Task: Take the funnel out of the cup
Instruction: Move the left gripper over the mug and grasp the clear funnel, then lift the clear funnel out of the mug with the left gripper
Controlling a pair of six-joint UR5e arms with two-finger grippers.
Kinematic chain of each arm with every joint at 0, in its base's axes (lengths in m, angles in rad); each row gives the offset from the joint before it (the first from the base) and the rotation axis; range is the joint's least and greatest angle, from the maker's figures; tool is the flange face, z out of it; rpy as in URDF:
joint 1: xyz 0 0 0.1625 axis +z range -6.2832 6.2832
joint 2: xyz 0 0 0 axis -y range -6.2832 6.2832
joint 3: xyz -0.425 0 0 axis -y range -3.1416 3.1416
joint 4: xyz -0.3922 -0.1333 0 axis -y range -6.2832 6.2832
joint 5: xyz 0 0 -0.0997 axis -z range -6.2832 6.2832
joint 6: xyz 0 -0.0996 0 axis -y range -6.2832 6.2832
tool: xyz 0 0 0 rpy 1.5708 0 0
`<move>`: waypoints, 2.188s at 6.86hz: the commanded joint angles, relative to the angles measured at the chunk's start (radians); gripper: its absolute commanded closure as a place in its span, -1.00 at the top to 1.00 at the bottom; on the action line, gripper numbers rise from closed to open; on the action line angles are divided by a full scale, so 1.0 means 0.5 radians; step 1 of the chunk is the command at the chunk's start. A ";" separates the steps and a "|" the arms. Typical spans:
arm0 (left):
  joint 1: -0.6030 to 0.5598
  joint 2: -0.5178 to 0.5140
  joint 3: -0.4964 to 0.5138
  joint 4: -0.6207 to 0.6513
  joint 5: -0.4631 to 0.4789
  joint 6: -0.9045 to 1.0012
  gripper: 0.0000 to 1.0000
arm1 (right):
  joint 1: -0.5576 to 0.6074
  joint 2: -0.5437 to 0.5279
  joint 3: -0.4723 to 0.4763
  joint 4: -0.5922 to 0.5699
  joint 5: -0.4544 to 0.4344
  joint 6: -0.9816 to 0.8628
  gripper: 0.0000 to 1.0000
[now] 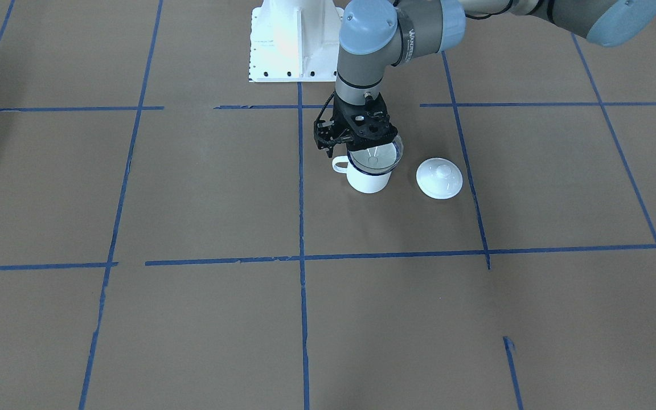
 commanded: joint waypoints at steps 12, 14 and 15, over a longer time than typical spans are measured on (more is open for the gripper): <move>-0.494 0.019 -0.220 -0.695 0.660 -1.230 -1.00 | 0.000 0.000 0.000 0.000 0.000 0.000 1.00; -0.485 0.055 0.243 -1.220 1.020 -1.723 -1.00 | 0.000 0.000 0.000 0.000 0.000 0.000 1.00; -0.481 0.147 0.421 -1.511 1.109 -1.767 -1.00 | 0.000 0.000 0.000 0.000 0.000 0.000 1.00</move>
